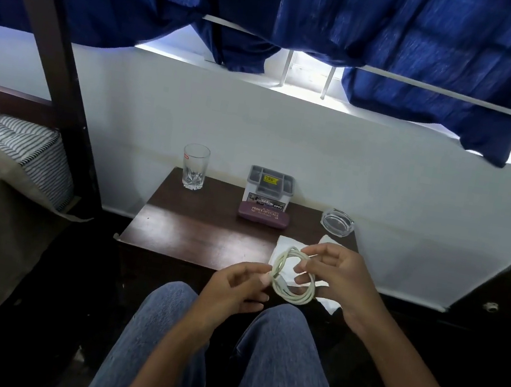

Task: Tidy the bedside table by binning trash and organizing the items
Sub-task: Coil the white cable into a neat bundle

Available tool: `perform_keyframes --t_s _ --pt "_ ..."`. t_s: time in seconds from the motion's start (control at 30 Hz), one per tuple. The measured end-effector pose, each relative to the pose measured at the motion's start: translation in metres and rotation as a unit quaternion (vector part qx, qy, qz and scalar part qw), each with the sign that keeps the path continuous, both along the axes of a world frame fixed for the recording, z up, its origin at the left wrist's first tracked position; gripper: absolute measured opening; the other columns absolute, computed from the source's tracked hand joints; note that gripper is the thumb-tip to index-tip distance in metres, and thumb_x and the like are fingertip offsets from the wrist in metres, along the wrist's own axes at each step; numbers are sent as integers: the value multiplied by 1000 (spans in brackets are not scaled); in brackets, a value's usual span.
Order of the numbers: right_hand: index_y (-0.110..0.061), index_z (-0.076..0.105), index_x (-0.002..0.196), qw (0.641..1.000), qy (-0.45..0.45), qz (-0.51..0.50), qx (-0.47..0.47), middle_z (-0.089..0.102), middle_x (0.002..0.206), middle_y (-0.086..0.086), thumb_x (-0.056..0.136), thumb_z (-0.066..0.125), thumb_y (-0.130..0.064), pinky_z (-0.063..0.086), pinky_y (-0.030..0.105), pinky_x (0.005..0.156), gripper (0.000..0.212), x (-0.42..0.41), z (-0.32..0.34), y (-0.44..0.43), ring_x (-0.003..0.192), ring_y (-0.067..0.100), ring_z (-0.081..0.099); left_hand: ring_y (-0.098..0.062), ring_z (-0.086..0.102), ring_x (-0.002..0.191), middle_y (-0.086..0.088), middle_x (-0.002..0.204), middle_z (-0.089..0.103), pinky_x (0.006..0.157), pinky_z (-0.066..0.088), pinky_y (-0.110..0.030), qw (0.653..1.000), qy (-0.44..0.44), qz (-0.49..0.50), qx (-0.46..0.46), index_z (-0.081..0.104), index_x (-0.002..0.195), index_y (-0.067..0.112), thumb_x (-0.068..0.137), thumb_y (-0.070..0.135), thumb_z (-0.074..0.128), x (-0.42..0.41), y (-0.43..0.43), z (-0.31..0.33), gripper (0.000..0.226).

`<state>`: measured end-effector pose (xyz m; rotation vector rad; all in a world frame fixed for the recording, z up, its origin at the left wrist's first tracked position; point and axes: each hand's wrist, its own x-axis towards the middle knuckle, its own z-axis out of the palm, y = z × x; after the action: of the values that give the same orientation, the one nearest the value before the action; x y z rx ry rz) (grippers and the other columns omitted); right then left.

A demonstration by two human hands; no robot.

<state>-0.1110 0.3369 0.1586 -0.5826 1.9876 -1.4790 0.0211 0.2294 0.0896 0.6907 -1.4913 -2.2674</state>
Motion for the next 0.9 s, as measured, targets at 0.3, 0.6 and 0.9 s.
perform_keyframes --t_s 0.3,0.6,0.9 --pt "-1 66 91 999 8 42 29 69 71 11 82 63 4 55 29 49 11 -5 -7 1 55 17 63 -6 63 70 1 81 73 64 54 -18 997 -6 64 -44 72 94 17 86 7 63 -4 -1 -8 16" --pt "1 65 95 992 -36 110 47 68 69 11 83 63 1 57 34 55 12 -21 2 8 58 19 63 -7 64 81 3 87 71 61 51 -16 984 3 106 -142 70 84 28 87 7 63 -6 -10 -11 23" --pt "1 66 93 999 14 29 30 67 82 15 81 66 2 55 29 51 13 -39 -17 5 59 20 65 -10 62 74 8 79 71 77 54 -28 994 -79 -63 -49 67 92 23 92 35 54 -28 -5 1 18"
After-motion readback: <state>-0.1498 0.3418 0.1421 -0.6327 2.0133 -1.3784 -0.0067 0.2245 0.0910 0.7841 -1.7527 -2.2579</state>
